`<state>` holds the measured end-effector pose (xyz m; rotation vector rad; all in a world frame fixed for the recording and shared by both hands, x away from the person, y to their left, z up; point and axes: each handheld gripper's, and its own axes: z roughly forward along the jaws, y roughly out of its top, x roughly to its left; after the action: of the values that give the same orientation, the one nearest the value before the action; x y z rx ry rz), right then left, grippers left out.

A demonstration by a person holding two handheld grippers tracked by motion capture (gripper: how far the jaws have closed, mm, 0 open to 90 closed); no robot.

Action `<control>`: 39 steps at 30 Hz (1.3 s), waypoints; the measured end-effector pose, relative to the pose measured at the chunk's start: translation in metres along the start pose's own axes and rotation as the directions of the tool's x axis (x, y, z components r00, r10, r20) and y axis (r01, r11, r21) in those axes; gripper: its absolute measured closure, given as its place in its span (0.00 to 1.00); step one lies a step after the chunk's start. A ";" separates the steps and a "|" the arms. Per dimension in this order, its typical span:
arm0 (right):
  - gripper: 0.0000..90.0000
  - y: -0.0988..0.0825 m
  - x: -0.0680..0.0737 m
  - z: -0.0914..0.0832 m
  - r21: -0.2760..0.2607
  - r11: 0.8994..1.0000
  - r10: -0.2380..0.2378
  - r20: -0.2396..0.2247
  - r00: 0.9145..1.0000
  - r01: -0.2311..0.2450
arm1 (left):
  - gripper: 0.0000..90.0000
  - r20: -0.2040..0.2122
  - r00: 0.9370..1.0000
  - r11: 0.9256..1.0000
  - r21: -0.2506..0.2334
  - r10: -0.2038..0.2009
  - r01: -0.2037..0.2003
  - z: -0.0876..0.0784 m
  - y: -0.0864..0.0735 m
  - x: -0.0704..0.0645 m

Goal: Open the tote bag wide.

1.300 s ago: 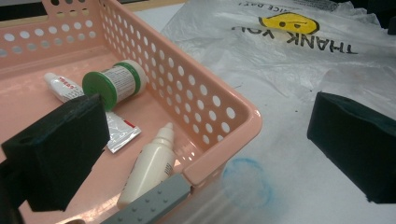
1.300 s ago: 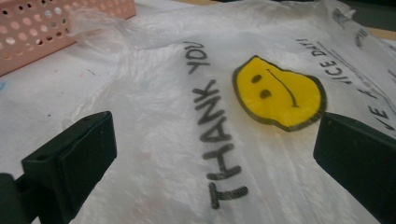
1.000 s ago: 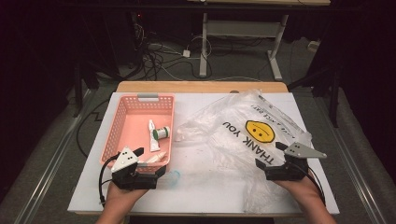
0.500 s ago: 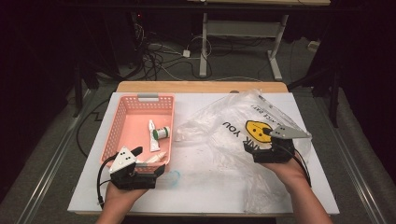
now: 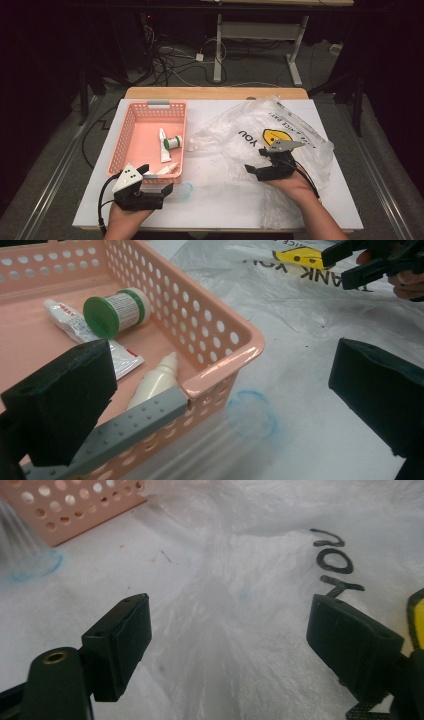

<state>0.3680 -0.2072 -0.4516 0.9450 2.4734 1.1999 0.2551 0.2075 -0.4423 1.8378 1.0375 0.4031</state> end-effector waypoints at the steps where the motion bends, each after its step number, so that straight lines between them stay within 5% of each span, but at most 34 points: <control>1: 0.22 0.000 0.001 0.001 0.004 1.000 0.000 -0.004 1.000 0.000 | 0.00 -0.006 1.000 1.000 -0.003 -0.005 0.005 0.000 0.000 0.000; 6: 0.26 -0.004 0.006 0.014 0.081 0.996 -0.036 -0.049 0.998 0.040 | 0.00 0.003 1.000 1.000 0.007 -0.004 0.004 0.002 -0.001 0.000; 12: 0.35 -0.010 0.010 0.029 0.164 0.983 -0.074 -0.041 0.996 0.080 | 0.00 0.012 1.000 1.000 0.018 0.013 -0.013 0.005 -0.001 -0.002; 22: 0.56 -0.014 0.008 0.029 0.151 0.988 -0.038 -0.046 0.998 0.044 | 0.00 0.018 1.000 1.000 0.016 0.016 -0.016 0.004 -0.001 -0.002; 29: 0.61 -0.015 0.001 0.027 0.144 0.990 0.005 -0.053 0.999 0.002 | 0.00 0.021 1.000 1.000 0.017 0.017 -0.018 0.004 -0.001 -0.003; 39: 0.76 -0.015 -0.002 0.027 0.142 0.990 0.001 -0.059 0.998 0.008 | 0.00 0.034 0.999 0.999 0.024 0.021 -0.022 0.005 -0.001 -0.004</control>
<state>0.3752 -0.1984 -0.4806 0.9529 2.6360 1.0773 0.2558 0.2020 -0.4450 1.8726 1.0040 0.3723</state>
